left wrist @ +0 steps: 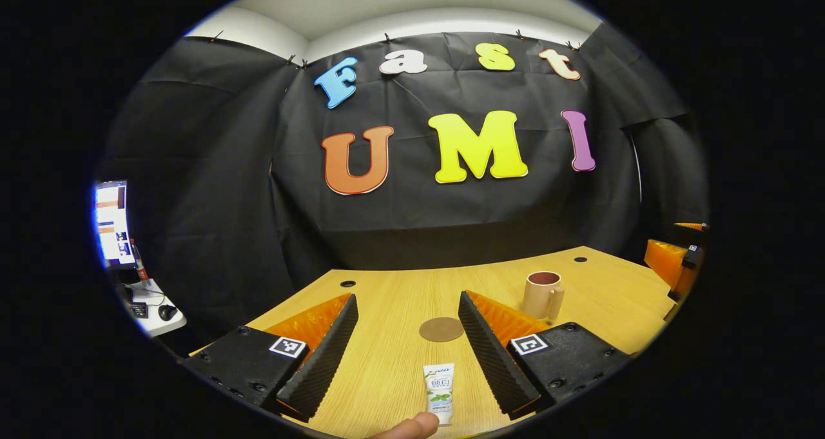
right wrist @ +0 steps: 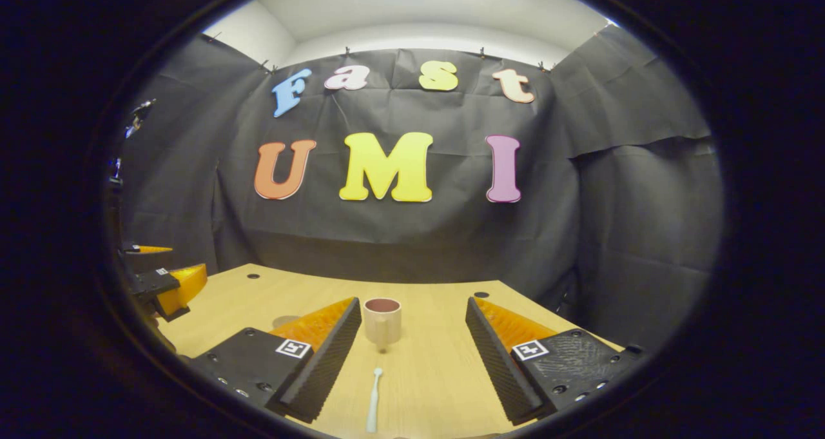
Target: Put the toothbrush and toothpaste on the desktop into the cup, then pick up the cup and place it on the coaster on the desktop.
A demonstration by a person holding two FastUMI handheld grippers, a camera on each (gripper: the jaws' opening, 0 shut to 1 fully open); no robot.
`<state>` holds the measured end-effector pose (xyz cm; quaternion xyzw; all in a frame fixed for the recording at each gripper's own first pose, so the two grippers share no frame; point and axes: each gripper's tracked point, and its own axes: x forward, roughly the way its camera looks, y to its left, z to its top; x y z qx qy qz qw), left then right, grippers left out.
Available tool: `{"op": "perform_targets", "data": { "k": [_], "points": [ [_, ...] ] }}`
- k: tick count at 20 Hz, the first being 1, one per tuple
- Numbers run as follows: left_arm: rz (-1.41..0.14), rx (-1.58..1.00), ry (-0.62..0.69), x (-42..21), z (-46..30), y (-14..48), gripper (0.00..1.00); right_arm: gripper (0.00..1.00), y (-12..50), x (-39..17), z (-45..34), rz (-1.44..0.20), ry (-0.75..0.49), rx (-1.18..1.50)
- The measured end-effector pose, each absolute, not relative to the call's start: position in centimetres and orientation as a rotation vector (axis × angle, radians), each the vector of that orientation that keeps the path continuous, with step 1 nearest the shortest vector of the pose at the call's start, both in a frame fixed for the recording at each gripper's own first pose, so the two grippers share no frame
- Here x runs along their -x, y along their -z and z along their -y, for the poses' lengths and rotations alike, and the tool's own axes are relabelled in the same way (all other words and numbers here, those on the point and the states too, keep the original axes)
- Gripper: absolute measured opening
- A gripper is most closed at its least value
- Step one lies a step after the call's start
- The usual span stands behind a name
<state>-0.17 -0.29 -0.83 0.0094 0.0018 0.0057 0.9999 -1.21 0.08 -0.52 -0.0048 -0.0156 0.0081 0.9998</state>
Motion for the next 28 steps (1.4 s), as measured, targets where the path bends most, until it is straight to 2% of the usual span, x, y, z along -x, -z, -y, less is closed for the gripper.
{"op": "perform_targets", "data": {
  "k": [9,15,25,27,28],
  "points": [
    [-0.015,-0.005,-0.015,0.3,0.2,1.5,0.99,0.96,1.9,0.9,-0.2,-0.002,-0.038,0.029],
    [-0.033,-0.001,-0.003,0.2,0.5,3.5,0.99,0.96,6.5,-0.2,-0.7,-0.099,-0.055,0.043],
    [-0.043,0.009,0.0,0.1,0.5,5.8,0.99,0.96,19.2,-1.6,-3.7,-0.491,-0.137,-0.006],
    [-0.071,0.017,0.011,-0.1,1.0,6.9,0.99,0.92,20.0,-1.9,-4.0,-0.52,-0.124,0.008],
    [-0.087,0.017,0.014,-0.2,1.2,7.6,0.99,0.83,20.2,-2.0,-4.3,-0.529,-0.122,0.009]
  ]
}}
